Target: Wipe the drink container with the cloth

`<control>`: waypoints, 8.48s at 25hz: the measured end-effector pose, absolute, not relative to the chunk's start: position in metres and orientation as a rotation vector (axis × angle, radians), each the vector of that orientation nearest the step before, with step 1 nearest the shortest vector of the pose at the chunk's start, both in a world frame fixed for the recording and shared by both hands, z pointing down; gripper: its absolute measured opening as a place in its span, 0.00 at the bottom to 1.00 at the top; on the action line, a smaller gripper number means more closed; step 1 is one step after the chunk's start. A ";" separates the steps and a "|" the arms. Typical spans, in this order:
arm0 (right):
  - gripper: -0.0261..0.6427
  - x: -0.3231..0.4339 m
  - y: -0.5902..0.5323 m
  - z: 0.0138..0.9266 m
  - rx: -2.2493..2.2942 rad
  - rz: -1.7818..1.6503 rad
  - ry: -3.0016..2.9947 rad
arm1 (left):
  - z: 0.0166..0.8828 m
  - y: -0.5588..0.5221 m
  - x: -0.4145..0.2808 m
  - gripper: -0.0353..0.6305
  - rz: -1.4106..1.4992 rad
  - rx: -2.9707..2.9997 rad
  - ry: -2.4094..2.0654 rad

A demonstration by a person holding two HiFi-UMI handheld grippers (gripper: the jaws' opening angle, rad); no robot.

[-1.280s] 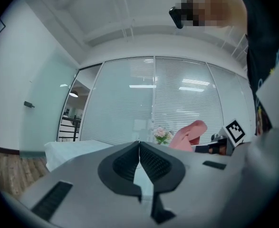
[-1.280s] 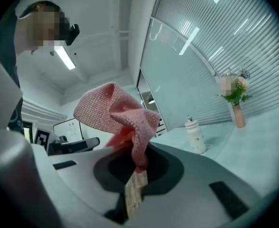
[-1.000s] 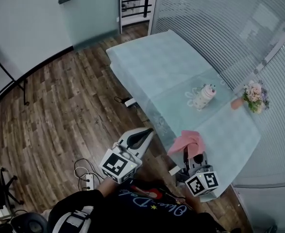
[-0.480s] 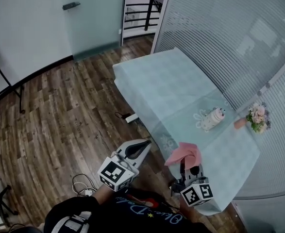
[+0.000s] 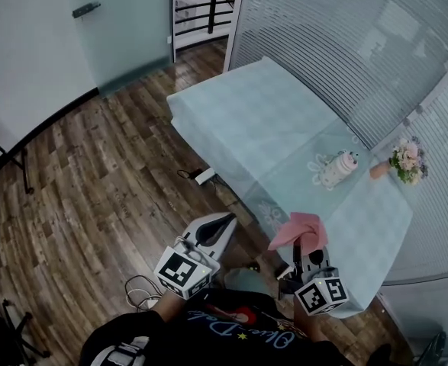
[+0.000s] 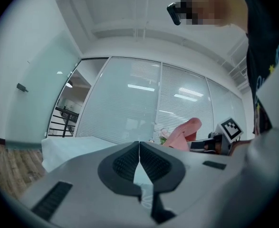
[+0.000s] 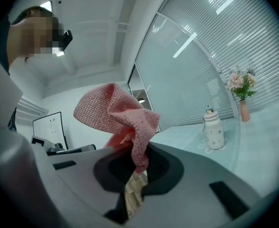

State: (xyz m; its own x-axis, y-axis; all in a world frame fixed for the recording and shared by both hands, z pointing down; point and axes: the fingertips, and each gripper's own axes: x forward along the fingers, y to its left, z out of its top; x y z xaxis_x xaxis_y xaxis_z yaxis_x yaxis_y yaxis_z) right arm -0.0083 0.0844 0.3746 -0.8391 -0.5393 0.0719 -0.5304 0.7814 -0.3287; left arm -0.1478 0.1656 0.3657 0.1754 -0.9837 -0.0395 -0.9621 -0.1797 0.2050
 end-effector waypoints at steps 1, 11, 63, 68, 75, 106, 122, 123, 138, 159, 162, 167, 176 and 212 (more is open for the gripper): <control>0.06 -0.006 0.082 0.376 -0.910 -0.531 2.941 | 0.367 0.165 -0.149 0.06 -0.255 2.304 -1.917; 0.06 -0.036 0.039 0.381 -0.919 -0.564 2.947 | 0.371 0.163 -0.189 0.06 -0.273 2.192 -2.011; 0.06 -0.019 -0.245 0.443 -1.176 -1.207 1.911 | 0.367 -0.172 -0.161 0.06 0.044 2.627 -1.447; 0.06 -0.003 -0.248 0.444 -1.217 -1.201 1.786 | 0.352 -0.189 -0.162 0.06 0.054 2.705 -1.374; 0.06 0.009 -0.246 0.462 -1.265 -1.241 1.690 | 0.360 -0.194 -0.155 0.06 0.077 2.727 -1.292; 0.06 0.007 -0.242 0.534 -1.284 -1.514 1.553 | 0.366 -0.190 -0.142 0.06 0.072 2.701 -1.318; 0.06 0.001 -0.240 0.564 -1.240 -1.695 1.333 | 0.364 -0.194 -0.147 0.06 0.051 2.692 -1.353; 0.06 0.000 -0.240 0.566 -1.237 -1.704 1.317 | 0.363 -0.194 -0.148 0.06 0.049 2.692 -1.355; 0.06 -0.013 -0.241 0.555 -1.139 -1.720 1.418 | 0.364 -0.195 -0.148 0.06 0.051 2.690 -1.350; 0.06 -0.038 -0.184 0.465 -0.970 -1.261 2.483 | 0.363 -0.187 -0.084 0.06 0.033 2.803 -1.110; 0.06 -0.015 -0.190 0.453 -1.053 -1.164 2.489 | 0.364 -0.185 -0.078 0.06 0.030 2.810 -1.089; 0.06 0.013 -0.200 0.446 -1.115 -1.149 2.376 | 0.364 -0.182 -0.074 0.06 0.022 2.813 -1.082; 0.06 0.035 -0.210 0.461 -1.182 -1.198 2.249 | 0.367 -0.183 -0.083 0.06 0.019 2.779 -1.138; 0.06 0.033 -0.214 0.536 -1.352 -1.364 2.384 | 0.369 -0.185 -0.107 0.06 0.004 2.719 -1.252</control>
